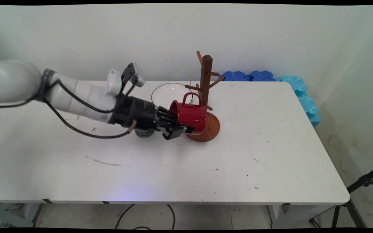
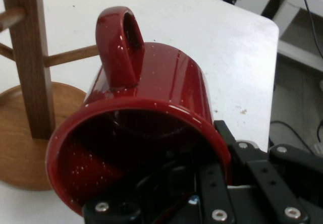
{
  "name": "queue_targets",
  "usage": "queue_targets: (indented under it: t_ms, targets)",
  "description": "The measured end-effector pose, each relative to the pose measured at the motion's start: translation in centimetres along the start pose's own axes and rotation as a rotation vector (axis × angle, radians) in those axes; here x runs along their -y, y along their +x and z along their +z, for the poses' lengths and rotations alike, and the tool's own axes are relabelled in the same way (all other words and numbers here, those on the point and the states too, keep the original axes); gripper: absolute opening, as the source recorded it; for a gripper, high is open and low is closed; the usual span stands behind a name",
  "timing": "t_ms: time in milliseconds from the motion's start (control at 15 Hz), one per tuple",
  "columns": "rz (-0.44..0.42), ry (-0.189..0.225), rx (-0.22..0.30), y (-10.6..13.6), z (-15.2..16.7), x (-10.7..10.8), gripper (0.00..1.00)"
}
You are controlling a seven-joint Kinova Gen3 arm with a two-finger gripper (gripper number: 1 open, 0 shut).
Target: Place the picked object on the table
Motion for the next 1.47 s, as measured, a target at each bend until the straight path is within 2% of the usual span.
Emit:
queue_targets:
  t_ms: [400,533,733,867,1067,1467]
  targets:
    - [0.096,-0.044,0.072,3.0,-3.5,0.5,0.00]
    - [0.134,-0.054,0.110,4.0,-4.8,0.8,0.00]
    - [0.187,-0.041,0.194,5.2,-6.4,1.4,0.00]
    - [0.229,-0.036,0.270,5.6,-7.0,2.0,0.00]
    - [0.268,-0.030,0.345,5.8,-7.4,2.6,0.00]
    - [0.342,-0.025,0.542,5.4,-7.4,2.9,0.00]
